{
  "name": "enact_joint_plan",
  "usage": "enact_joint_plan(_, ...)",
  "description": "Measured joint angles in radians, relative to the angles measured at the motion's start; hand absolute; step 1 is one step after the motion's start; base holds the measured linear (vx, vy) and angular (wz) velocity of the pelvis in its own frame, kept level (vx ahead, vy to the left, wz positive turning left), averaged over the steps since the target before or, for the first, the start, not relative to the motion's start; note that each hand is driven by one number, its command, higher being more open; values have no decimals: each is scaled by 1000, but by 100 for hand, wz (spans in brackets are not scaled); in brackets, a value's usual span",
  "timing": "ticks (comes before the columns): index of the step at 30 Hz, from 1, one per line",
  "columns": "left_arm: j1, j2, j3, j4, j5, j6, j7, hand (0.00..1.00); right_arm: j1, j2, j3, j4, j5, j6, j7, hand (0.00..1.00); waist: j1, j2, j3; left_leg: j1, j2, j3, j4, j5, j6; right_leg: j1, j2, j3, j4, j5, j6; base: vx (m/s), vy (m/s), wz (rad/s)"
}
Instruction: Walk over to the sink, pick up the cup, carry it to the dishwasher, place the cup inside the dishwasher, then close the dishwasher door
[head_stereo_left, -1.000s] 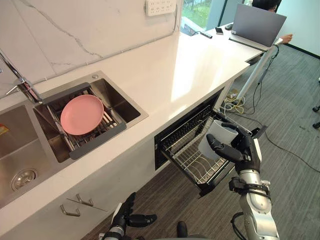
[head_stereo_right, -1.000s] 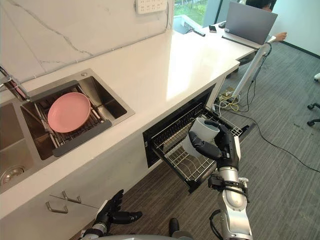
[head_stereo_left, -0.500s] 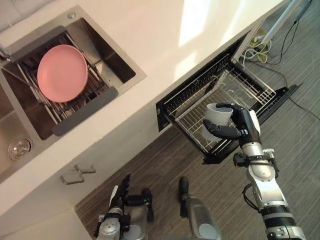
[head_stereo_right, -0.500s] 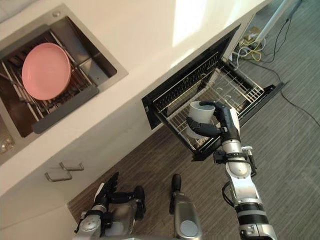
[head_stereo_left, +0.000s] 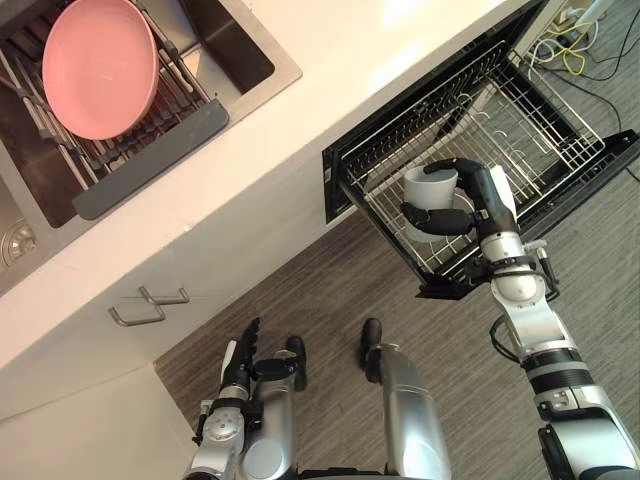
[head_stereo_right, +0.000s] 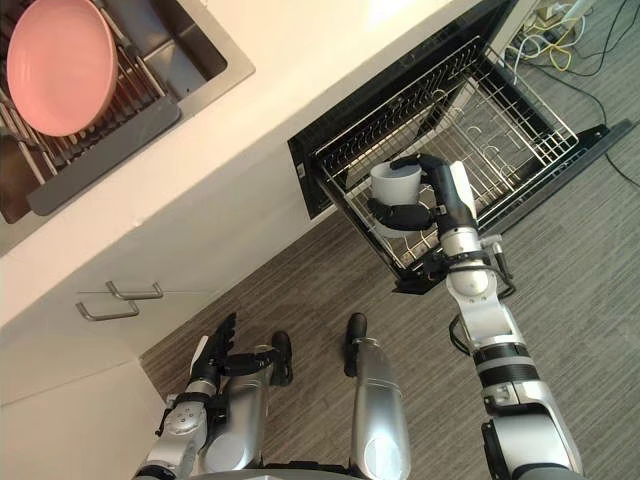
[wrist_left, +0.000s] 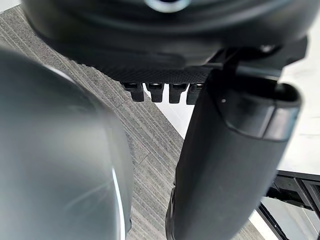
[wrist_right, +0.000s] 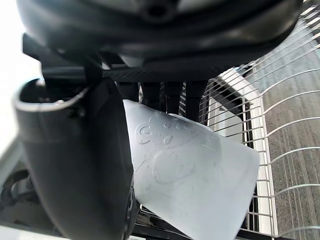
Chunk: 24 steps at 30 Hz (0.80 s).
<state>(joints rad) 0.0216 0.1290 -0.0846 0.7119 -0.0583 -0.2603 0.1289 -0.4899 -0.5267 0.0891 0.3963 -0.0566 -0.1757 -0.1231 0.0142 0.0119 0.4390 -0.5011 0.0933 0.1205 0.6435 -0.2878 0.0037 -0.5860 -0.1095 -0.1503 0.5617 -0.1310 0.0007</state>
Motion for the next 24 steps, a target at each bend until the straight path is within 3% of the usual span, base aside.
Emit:
enact_joint_plan(11,-42,3,0,2,-2,-10,26,100,-142,-68,38,120,-145,34,-53,0,9,-10,27,-56,4,-15,40,-8,1,-40,-4,-14,26,-5,-2,-8,1,2)
enact_joint_plan(24,-70,-7,-2,15,-19,-10,50,100,-213,-59,122,241,-261,62,-59,0,30,-10,27,-86,-2,-23,42,-8,1,-62,-14,-25,35,-5,-2,8,2,1)
